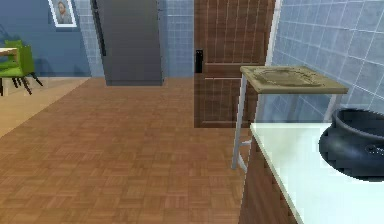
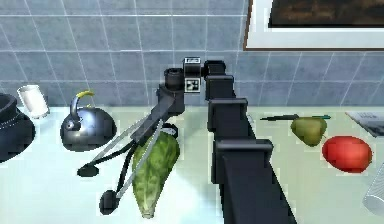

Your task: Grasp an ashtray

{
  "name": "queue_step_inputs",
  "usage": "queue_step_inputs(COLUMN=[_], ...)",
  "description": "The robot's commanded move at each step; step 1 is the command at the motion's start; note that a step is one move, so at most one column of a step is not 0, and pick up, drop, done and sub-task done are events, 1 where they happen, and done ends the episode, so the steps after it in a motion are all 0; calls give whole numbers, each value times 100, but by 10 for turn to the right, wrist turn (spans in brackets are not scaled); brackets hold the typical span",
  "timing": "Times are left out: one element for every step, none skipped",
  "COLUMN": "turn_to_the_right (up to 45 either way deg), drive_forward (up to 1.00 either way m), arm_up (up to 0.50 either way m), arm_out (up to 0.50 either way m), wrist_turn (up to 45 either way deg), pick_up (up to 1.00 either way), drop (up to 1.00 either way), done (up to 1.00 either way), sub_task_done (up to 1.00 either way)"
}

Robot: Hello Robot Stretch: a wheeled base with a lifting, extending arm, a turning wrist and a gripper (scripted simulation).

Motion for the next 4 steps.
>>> queue_step_inputs(turn_to_the_right=[0, 0, 0, 0], drive_forward=[0, 0, 0, 0], arm_up=[0, 0, 0, -14], arm_out=[0, 0, 0, 0], wrist_turn=[450, 450, 240, 0], pick_up=[0, 0, 0, 0], drop=[0, 0, 0, 0], done=[0, 0, 0, 0], sub_task_done=[0, 0, 0, 0])
